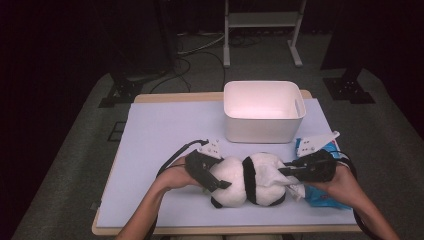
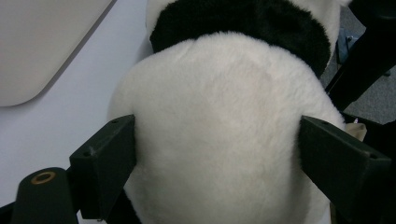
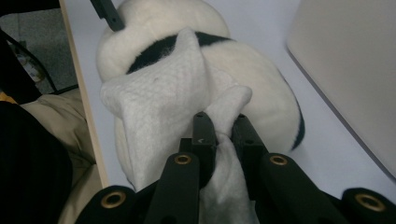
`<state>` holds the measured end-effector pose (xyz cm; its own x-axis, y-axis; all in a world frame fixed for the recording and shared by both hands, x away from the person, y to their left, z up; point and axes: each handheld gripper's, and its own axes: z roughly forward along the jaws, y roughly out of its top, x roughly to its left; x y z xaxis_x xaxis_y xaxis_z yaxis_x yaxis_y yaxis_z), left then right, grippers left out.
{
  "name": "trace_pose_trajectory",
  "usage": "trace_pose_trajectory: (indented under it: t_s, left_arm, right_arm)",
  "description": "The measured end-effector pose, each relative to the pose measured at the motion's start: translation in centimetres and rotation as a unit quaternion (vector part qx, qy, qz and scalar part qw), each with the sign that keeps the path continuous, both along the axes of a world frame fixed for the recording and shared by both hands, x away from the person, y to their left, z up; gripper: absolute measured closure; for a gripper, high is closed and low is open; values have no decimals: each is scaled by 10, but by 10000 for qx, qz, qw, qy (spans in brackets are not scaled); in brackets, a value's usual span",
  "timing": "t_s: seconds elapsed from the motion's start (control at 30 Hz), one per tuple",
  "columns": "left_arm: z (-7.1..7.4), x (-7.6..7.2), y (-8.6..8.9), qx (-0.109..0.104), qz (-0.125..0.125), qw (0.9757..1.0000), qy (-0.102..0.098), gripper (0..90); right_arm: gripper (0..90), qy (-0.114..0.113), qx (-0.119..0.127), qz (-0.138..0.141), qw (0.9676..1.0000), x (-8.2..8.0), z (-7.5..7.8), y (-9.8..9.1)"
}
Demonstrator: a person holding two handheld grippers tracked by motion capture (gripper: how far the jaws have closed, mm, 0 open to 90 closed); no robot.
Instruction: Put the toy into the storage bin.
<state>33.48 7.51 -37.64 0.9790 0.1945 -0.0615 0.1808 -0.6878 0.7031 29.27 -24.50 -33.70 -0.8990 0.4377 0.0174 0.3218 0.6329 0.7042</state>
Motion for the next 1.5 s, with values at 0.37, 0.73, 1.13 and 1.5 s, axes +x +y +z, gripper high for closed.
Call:
trace_pose_trajectory:
  t_s: [0.37,0.73,1.13,1.5]
  left_arm:
    - [1,1,-4,-30,1,10000,-3,135]
    - [2,1,-3,-95,14,9999,-34,131]
    - [6,-3,8,-237,14,9997,-87,106]
    - [-3,0,11,-131,-176,9998,-23,90]
  right_arm:
    - [811,-131,-207,344,9991,8,4,33]
    - [810,-245,-464,623,9967,16,2,62]
    - [810,-155,-491,399,9979,22,-1,42]
    - [809,-103,-402,325,9986,25,-3,25]
